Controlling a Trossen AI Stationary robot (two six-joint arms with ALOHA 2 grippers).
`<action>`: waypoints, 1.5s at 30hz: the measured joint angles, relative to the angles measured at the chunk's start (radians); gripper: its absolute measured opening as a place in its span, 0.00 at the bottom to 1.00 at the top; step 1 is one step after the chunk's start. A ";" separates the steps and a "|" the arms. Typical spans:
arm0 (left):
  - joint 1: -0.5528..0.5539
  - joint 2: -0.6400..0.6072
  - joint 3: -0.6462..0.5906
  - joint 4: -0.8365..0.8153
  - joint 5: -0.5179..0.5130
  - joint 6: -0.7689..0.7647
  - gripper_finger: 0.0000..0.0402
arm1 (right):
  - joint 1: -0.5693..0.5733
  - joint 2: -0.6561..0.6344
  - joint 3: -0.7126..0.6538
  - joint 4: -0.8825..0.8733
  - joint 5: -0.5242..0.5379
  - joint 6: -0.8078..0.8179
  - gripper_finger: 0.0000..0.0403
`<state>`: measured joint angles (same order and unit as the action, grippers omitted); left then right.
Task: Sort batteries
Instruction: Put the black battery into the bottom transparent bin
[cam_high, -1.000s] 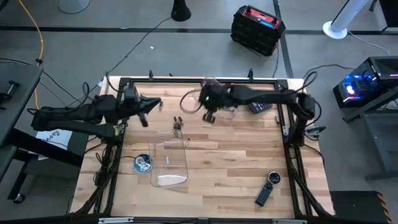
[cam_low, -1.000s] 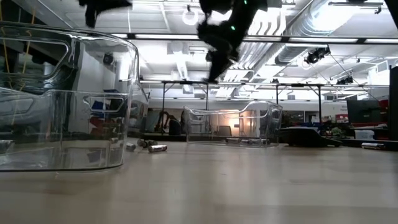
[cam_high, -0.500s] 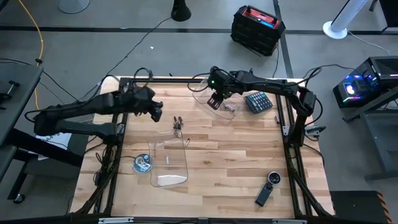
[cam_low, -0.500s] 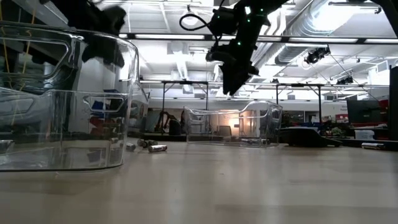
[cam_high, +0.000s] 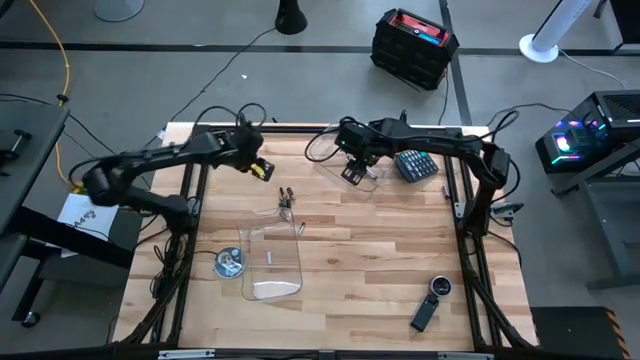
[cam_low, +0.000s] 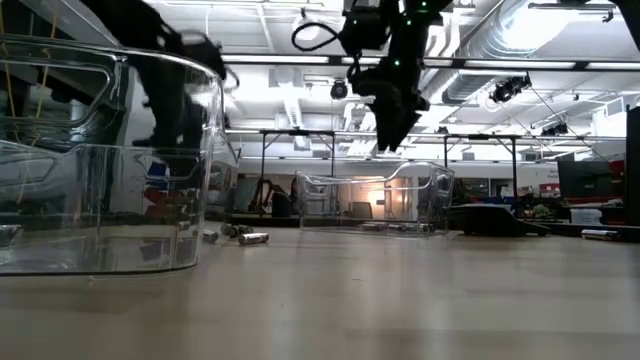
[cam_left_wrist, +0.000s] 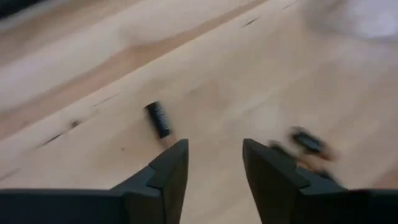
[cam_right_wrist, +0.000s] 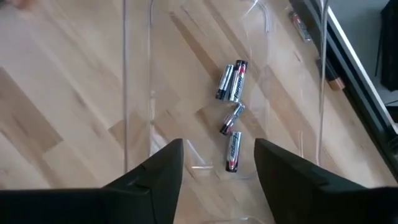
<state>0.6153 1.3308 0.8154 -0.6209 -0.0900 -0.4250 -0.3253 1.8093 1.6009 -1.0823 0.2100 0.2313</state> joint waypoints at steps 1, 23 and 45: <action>0.021 0.033 0.000 0.000 -0.001 -0.004 0.39 | 0.008 -0.006 0.000 -0.004 0.000 0.007 0.47; 0.120 0.366 0.008 0.081 0.011 0.049 0.28 | 0.365 -0.358 0.000 -0.329 0.388 0.583 0.40; -0.462 -0.400 -0.001 -0.084 0.255 0.122 0.08 | 0.638 -0.398 0.000 -0.488 0.637 1.019 0.40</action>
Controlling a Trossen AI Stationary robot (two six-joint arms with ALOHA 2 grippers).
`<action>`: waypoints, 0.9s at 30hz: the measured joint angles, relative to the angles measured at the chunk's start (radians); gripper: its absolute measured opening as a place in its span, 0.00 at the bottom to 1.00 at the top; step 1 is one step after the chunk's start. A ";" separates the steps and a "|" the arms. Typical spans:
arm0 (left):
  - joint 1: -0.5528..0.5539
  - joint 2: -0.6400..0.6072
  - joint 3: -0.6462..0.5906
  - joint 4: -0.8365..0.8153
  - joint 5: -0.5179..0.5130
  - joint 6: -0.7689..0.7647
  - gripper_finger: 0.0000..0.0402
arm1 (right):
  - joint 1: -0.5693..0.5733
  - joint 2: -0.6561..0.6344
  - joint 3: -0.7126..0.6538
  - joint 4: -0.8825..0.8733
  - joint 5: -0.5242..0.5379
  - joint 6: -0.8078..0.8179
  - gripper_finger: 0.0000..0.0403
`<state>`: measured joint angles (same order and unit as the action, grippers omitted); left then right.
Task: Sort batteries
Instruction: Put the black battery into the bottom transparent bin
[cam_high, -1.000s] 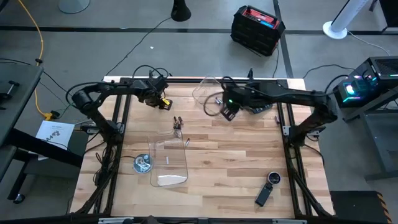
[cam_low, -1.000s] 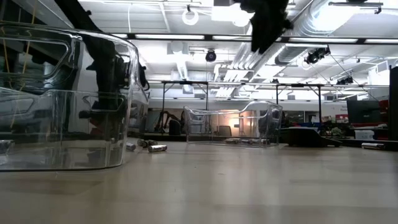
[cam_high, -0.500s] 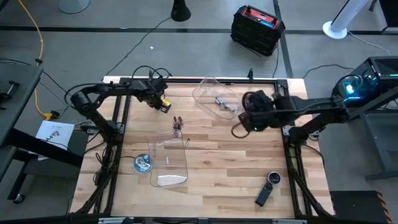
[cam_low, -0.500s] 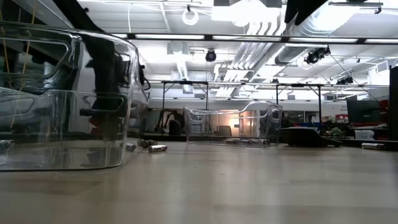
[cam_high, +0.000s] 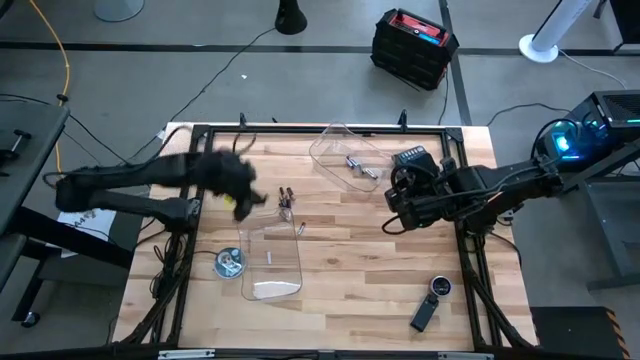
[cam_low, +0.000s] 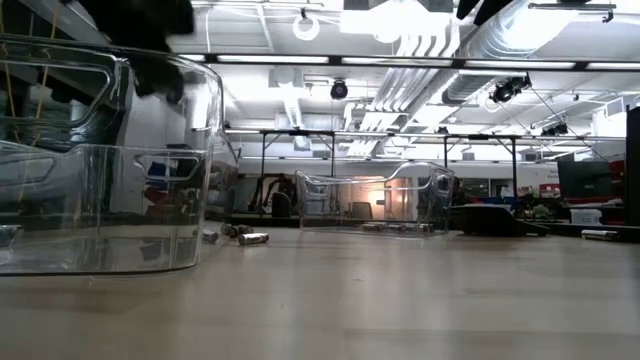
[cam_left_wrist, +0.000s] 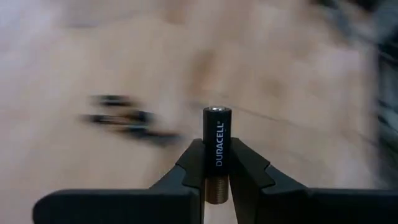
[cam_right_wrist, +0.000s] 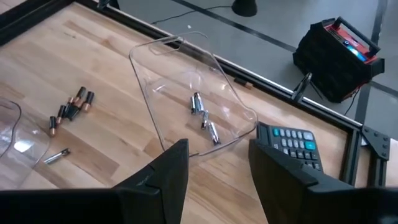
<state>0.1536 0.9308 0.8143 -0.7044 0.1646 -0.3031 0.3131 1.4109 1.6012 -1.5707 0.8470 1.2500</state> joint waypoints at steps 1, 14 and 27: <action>-0.067 -0.016 0.000 -0.004 0.003 -0.012 0.08 | -0.002 0.000 0.000 0.000 0.008 -0.002 0.40; -0.374 0.225 0.079 -0.025 -0.134 -0.018 0.42 | -0.028 0.001 0.000 0.000 0.017 -0.044 0.40; 0.206 0.490 0.290 -0.090 -0.065 -0.009 0.50 | -0.028 0.001 0.000 0.037 -0.037 -0.035 0.40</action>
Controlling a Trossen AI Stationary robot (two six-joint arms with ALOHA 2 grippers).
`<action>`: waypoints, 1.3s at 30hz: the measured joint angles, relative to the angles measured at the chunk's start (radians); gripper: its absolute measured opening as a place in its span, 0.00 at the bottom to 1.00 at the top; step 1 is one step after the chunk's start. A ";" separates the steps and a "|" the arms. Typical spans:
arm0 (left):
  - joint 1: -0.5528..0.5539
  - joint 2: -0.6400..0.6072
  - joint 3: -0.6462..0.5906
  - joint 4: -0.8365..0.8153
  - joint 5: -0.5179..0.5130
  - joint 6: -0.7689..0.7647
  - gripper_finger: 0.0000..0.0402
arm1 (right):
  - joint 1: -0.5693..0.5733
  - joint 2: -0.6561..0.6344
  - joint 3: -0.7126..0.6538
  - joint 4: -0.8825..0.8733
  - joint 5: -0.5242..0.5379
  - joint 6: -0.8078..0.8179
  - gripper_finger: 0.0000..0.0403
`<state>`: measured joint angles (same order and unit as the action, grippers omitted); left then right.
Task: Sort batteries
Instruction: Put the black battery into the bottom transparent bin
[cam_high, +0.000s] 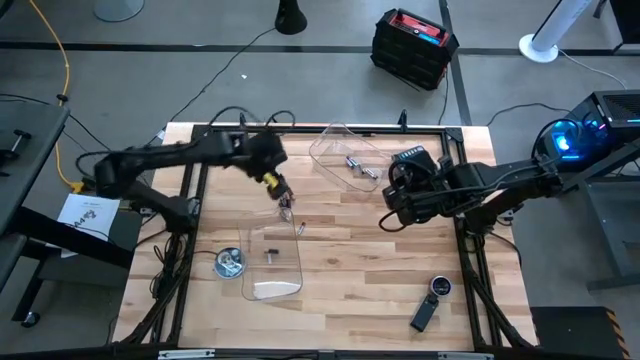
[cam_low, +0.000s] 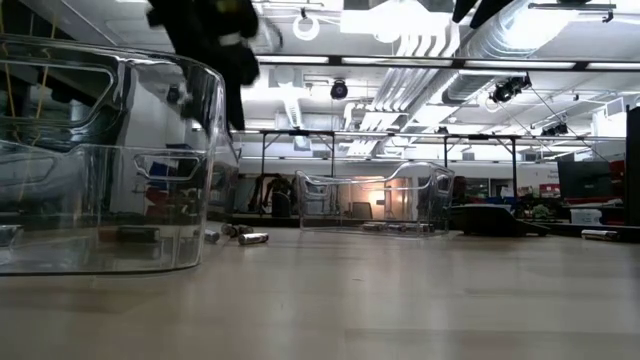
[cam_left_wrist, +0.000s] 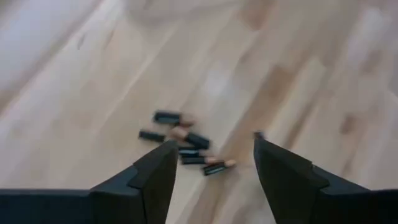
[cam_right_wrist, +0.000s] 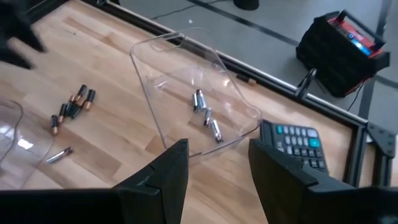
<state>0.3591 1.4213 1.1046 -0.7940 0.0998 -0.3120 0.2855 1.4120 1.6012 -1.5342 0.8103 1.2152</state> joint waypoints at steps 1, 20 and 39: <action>0.033 0.041 0.000 0.001 0.029 -0.014 0.50 | 0.000 0.000 0.000 0.005 -0.001 0.000 0.40; 0.089 0.393 -0.001 0.090 0.019 -0.168 0.48 | 0.000 0.000 0.000 0.043 0.001 -0.001 0.40; 0.074 0.362 -0.002 0.023 -0.115 0.171 0.48 | 0.000 0.000 0.000 0.024 0.009 -0.027 0.40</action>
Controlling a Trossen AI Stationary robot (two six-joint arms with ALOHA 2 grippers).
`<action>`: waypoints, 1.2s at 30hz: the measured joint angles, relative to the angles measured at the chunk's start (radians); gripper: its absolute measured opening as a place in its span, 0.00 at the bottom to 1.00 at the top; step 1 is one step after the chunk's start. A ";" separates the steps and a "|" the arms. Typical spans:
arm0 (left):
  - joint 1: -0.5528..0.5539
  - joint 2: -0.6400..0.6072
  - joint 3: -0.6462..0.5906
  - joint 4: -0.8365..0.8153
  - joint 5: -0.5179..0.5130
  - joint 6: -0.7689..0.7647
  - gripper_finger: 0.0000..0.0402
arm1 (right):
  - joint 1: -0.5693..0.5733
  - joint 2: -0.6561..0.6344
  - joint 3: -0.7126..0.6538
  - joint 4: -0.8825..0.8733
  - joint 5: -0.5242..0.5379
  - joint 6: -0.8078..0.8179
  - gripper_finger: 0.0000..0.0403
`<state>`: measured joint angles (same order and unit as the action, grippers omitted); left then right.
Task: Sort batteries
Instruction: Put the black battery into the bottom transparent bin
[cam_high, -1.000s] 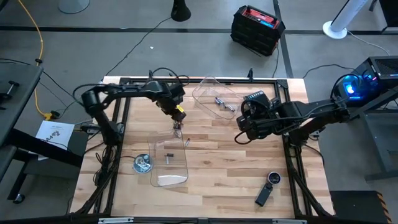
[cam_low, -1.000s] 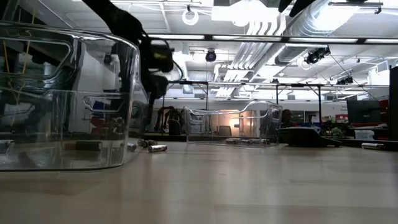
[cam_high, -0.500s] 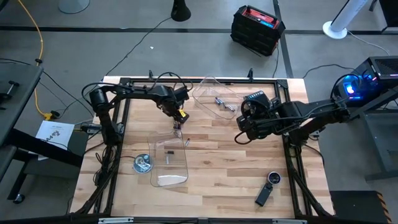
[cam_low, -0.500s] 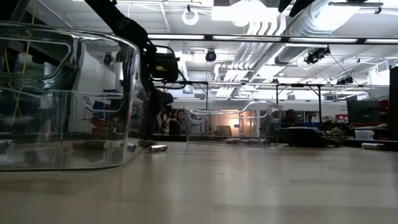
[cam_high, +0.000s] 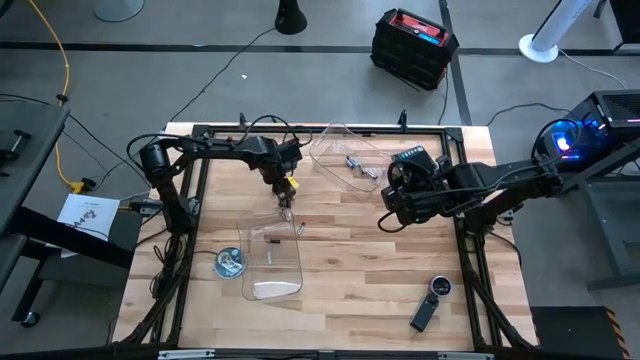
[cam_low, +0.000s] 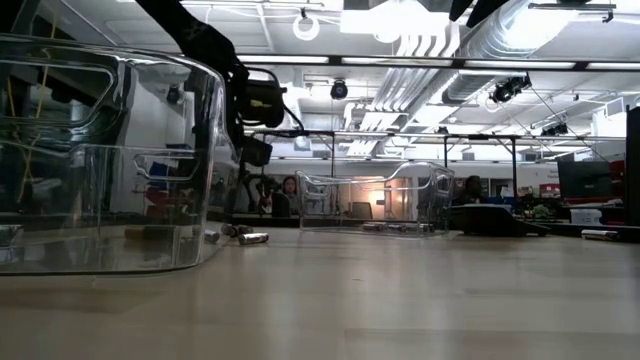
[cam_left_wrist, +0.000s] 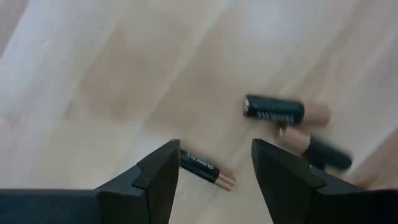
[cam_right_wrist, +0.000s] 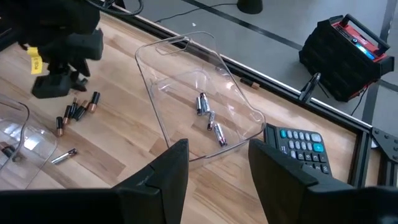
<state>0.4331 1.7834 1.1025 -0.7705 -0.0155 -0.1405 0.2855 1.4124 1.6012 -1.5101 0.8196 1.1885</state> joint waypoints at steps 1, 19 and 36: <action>-0.002 0.000 0.000 -0.029 -0.004 0.025 0.48 | 0.000 0.000 0.000 0.000 0.000 0.000 0.40; -0.006 -0.032 -0.112 0.111 -0.013 -0.522 0.43 | 0.000 0.000 0.000 0.002 0.002 0.016 0.40; -0.047 -0.061 -0.237 0.265 -0.073 -0.560 0.04 | 0.000 0.000 0.000 0.002 0.000 -0.001 0.40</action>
<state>0.3858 1.7220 0.8654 -0.5052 -0.0883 -0.7009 0.2855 1.4128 1.6012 -1.5081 0.8196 1.1873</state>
